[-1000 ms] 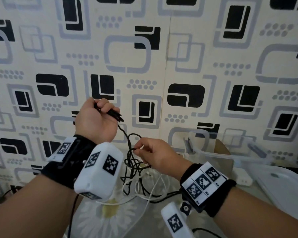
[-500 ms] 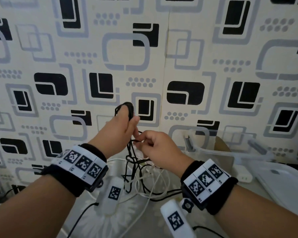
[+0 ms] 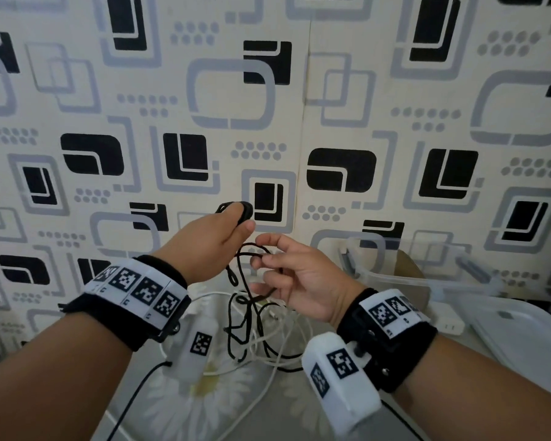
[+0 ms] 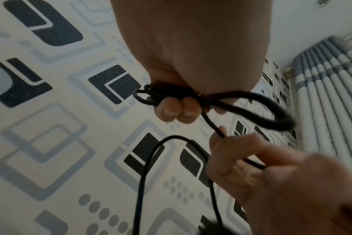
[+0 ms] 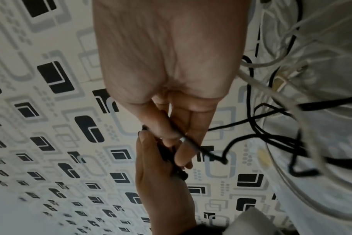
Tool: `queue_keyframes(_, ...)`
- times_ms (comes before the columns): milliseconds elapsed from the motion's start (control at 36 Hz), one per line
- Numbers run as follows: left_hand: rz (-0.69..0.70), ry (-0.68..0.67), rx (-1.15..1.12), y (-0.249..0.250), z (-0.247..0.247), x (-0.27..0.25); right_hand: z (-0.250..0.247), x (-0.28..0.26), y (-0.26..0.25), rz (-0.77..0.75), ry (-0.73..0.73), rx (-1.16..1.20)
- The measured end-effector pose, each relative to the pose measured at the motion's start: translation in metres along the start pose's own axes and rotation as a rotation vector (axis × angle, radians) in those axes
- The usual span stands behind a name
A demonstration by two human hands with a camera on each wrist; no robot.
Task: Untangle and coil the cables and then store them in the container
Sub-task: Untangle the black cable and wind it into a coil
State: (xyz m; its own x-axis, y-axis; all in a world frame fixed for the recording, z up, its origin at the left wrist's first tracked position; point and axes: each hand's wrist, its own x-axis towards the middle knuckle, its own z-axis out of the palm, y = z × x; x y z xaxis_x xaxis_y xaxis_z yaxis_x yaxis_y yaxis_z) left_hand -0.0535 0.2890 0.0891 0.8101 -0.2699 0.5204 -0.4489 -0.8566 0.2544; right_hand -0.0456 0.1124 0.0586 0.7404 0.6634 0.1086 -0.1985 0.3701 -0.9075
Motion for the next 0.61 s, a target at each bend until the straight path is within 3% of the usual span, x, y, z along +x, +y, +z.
queue_keyframes(56,-0.008,0.007,-0.029,0.000,-0.003,0.000,0.000,0.000,-0.003,0.025,0.036,-0.075)
queue_keyframes(139,-0.020,-0.037,-0.101,-0.001,-0.006,-0.001,-0.003,0.003,-0.011,0.013,0.136,-0.453)
queue_keyframes(306,-0.179,-0.066,-0.593,0.002,-0.010,-0.003,-0.008,0.003,-0.026,-0.134,0.202,-1.084)
queue_keyframes(417,-0.258,0.043,-0.797,0.010,-0.016,0.003,-0.009,0.006,-0.022,-0.105,0.240,-1.023)
queue_keyframes(528,-0.424,0.203,-1.272,0.006,-0.023,0.011,-0.009,0.000,-0.009,0.043,0.101,-0.834)
queue_keyframes(611,-0.541,0.219,-1.477,0.001,-0.029,0.015,-0.011,-0.006,0.002,0.130,-0.010,-0.965)
